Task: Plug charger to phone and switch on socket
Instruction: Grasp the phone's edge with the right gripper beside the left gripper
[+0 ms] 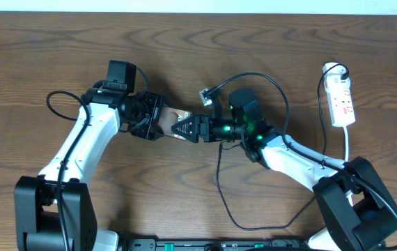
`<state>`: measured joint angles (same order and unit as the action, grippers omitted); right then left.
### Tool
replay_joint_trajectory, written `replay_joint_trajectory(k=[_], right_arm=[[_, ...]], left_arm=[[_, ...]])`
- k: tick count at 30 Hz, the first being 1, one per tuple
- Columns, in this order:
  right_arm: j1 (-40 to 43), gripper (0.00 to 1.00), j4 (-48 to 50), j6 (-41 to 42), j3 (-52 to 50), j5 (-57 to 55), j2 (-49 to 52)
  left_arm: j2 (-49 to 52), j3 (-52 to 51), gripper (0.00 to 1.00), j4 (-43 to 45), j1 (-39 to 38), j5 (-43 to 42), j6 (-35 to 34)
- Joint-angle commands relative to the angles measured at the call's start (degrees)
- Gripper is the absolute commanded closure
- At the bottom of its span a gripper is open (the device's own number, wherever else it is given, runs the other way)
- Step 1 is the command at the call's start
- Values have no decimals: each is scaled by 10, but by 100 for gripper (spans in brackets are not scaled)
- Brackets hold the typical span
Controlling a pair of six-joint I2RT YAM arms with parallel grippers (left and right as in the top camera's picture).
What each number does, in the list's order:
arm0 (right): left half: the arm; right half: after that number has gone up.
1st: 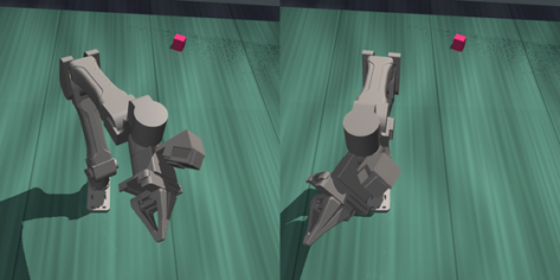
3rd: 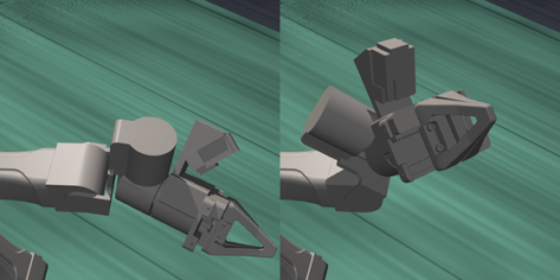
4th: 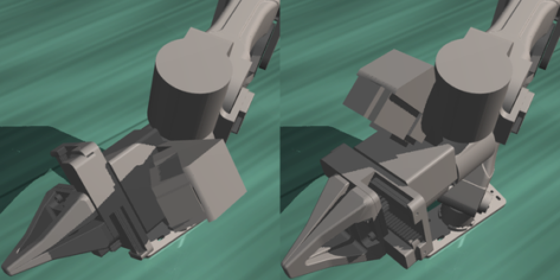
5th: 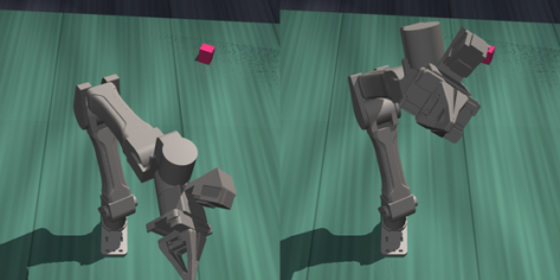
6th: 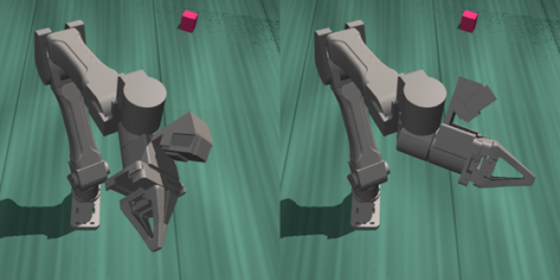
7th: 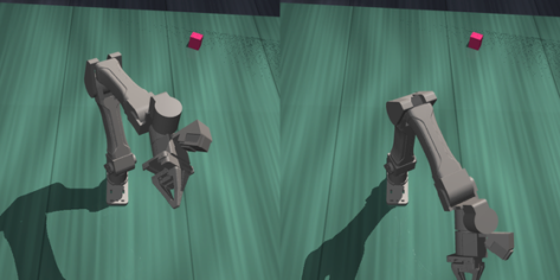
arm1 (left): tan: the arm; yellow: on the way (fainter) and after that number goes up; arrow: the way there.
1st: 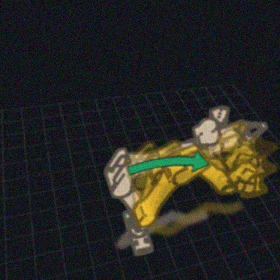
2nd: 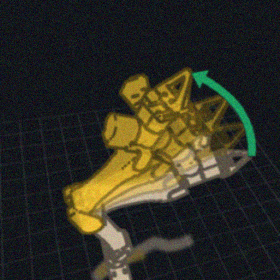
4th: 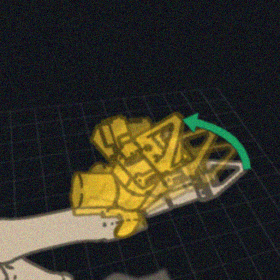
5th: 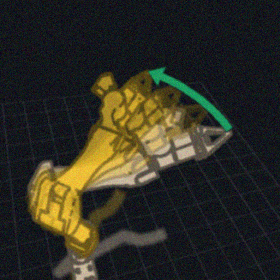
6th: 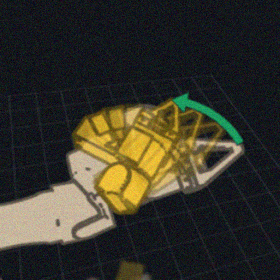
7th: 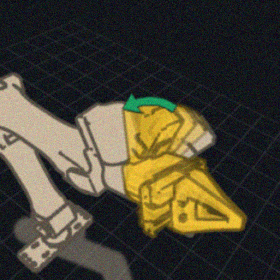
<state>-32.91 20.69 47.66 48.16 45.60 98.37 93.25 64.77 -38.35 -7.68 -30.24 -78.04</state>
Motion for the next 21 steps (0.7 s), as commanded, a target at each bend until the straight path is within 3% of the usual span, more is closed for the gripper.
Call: replay_joint_trajectory(k=[1,6,19,21], right_arm=[[-10,20,-7,3,5,-21,2],[-11,25,-9,3,5,-25,2],[-24,20,-35,23,5,-91,2],[-24,25,-35,23,5,-93,2]], left_arm=[[-10,18,93,2,-2,-6,-5],[-10,18,93,2,-5,-8,-5],[-10,18,92,3,-29,-7,-18],[-10,18,93,3,-31,-7,-18]])
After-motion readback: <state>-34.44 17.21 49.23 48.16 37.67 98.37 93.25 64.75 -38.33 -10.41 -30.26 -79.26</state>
